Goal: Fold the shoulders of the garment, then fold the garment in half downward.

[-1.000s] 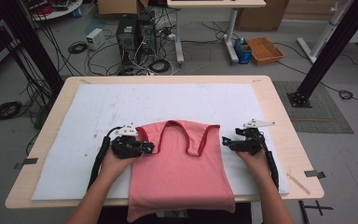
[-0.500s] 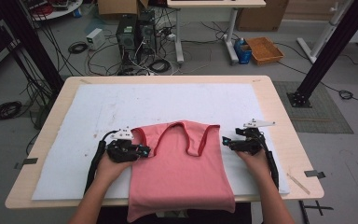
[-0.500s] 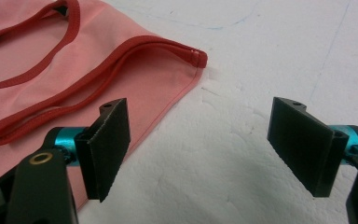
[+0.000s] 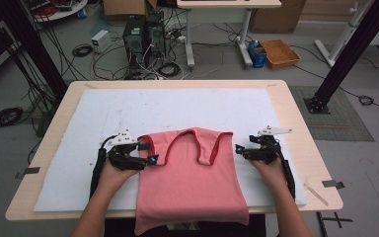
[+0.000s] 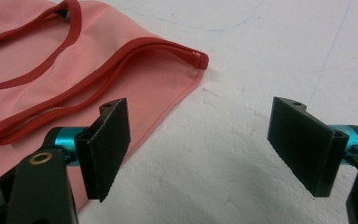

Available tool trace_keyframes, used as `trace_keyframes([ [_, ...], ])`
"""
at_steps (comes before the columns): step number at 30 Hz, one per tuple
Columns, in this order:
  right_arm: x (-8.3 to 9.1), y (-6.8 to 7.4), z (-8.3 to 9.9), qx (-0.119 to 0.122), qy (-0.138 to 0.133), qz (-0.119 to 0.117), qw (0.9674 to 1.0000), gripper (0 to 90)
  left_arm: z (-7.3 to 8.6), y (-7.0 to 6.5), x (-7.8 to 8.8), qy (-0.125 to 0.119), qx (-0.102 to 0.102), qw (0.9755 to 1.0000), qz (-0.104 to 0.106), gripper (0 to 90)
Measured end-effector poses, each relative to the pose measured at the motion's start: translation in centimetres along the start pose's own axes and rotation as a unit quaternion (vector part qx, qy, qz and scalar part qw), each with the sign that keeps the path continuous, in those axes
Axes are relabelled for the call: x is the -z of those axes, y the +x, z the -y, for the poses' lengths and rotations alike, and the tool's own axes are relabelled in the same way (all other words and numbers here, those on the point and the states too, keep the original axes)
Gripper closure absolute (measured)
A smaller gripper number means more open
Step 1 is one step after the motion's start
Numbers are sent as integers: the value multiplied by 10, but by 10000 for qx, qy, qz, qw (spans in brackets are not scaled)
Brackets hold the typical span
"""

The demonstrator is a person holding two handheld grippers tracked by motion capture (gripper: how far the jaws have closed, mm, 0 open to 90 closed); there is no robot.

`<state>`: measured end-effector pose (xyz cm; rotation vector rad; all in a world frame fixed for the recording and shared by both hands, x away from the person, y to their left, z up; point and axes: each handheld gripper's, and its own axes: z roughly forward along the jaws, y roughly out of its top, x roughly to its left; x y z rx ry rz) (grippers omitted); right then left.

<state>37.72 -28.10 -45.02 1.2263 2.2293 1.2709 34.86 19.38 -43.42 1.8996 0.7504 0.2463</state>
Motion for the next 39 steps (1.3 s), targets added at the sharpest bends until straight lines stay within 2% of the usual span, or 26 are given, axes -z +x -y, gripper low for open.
trace_keyframes([
  [4,2,2,0,0,-9,-106,9999,209,-7,9,3,-112,53,9996,-236,260],
  [7,5,4,0,113,-47,-144,9998,209,-8,13,5,-309,105,9990,-300,221],
  [9,7,4,-2,119,-130,-171,9997,209,-8,15,5,-316,116,9989,-316,214],
  [11,10,3,-4,73,-187,-182,9996,209,-7,15,5,-291,124,9988,-367,172],
  [16,12,0,-6,7,-330,-175,9993,209,-7,12,6,-226,92,9992,-317,169],
  [19,14,-2,-7,-39,-332,-212,9992,209,-7,12,6,-264,93,9989,-379,169],
  [24,24,-1,-11,-120,-514,-274,9982,209,-8,12,7,-364,117,9983,-429,169],
  [28,21,1,-12,-37,-449,-292,9986,208,-7,16,9,-350,161,9980,-500,169],
  [29,19,2,-12,26,-364,-286,9989,209,-7,17,10,-358,175,9979,-511,169],
  [31,17,4,-12,5,-313,-313,9990,209,-7,19,10,-370,211,9977,-533,169],
  [37,17,7,-15,43,-343,-410,9986,209,-5,25,9,-341,354,9972,-560,172],
  [39,16,8,-16,89,-343,-410,9985,209,-5,26,12,-325,326,9971,-614,172],
])
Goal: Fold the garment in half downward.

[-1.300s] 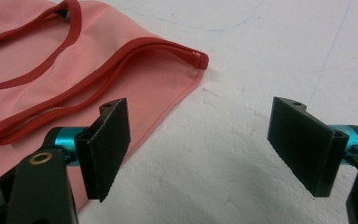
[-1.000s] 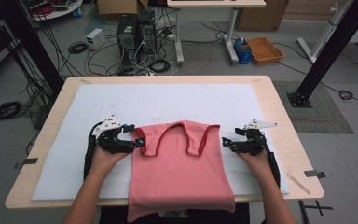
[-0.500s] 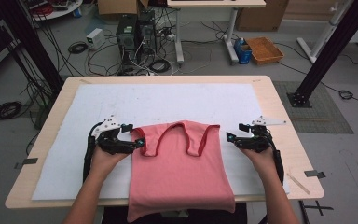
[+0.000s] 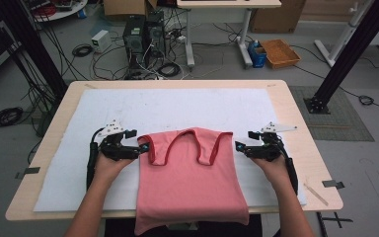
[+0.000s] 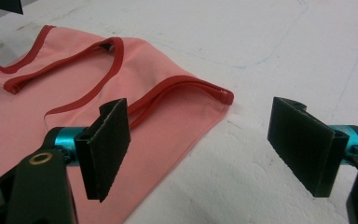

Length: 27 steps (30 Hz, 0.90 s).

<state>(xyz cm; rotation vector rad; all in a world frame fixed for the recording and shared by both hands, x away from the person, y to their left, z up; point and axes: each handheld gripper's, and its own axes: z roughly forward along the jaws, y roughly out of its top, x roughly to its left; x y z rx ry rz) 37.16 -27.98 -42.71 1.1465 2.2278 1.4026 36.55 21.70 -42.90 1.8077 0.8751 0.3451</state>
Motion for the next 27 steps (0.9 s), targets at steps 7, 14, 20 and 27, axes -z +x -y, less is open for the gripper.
trace_keyframes([
  [7,-7,-1,-2,21,60,5,10000,209,6,5,10,11,51,10000,-52,172],
  [14,-9,-3,-3,-31,98,38,9999,209,4,12,3,106,123,9998,-144,172],
  [20,-18,-7,-4,-78,251,75,9996,209,-2,20,-14,430,212,9987,-164,172],
  [27,-39,-14,-15,-70,624,44,9980,210,-2,30,-24,417,373,9980,-298,172],
])
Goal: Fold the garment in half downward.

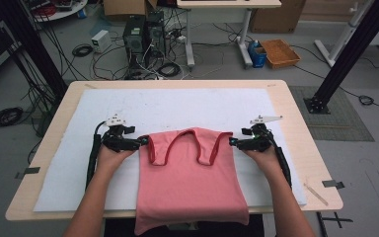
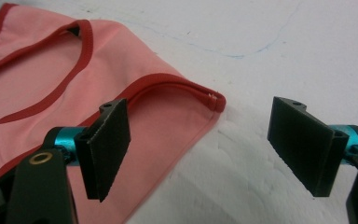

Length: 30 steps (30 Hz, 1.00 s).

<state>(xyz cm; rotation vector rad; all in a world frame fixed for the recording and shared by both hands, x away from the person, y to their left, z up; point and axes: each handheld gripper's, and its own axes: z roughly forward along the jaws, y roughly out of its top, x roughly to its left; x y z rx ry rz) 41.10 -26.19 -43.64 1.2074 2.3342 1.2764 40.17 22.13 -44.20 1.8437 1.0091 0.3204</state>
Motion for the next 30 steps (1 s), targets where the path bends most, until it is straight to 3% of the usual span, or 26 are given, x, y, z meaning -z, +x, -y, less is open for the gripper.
trace_keyframes([
  [8,-16,-2,-2,-29,203,78,9998,215,3,1,-5,159,1,9998,86,181],
  [15,-22,-4,-1,-23,320,65,9995,267,5,2,-8,356,-26,9994,2,233],
  [25,-29,-1,-5,165,395,108,9990,383,5,-1,-11,533,-192,9983,97,416],
  [30,-29,0,-5,281,425,162,9986,475,5,-2,-11,634,-208,9978,24,516],
])
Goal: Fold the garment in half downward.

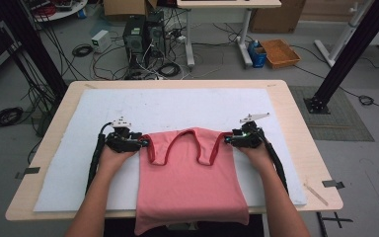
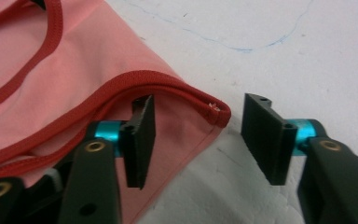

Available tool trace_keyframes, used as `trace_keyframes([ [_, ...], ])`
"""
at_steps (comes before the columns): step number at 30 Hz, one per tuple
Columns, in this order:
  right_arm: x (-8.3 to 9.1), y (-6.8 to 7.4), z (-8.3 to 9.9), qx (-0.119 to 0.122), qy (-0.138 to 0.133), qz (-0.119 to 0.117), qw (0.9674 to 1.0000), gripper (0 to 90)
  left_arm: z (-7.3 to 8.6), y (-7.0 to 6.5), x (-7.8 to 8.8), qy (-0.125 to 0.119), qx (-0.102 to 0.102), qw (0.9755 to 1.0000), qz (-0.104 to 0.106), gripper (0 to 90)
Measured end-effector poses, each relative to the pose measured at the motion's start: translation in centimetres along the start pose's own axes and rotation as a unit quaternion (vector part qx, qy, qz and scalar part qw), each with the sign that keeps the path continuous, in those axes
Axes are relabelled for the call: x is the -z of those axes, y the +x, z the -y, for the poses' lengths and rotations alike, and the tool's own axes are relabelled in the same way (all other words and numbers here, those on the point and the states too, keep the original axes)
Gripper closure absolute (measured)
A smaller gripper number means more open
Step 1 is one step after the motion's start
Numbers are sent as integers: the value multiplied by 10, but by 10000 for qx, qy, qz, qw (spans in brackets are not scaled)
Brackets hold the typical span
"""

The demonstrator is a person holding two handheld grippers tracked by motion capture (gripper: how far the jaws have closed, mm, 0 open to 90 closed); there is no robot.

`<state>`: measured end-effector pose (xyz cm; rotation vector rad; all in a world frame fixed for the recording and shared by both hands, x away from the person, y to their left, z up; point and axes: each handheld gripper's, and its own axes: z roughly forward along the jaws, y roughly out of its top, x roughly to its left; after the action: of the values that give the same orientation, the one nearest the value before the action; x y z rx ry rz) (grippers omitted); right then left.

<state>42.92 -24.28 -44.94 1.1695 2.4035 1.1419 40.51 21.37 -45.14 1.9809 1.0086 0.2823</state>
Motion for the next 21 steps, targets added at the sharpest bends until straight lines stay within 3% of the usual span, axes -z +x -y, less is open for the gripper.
trace_keyframes([
  [6,-2,5,-1,220,35,112,9997,554,1,-2,1,111,-81,9999,-74,591],
  [12,-1,5,0,264,22,203,9994,647,1,-4,1,135,-151,9996,-213,673],
  [14,-1,5,-1,322,-7,140,9994,711,1,-6,1,148,-233,9991,-307,706],
  [18,-1,9,-1,465,18,167,9988,810,1,-9,1,74,-447,9985,-301,776],
  [21,2,9,-2,539,6,199,9983,838,-1,-11,3,4,-623,9975,-333,836],
])
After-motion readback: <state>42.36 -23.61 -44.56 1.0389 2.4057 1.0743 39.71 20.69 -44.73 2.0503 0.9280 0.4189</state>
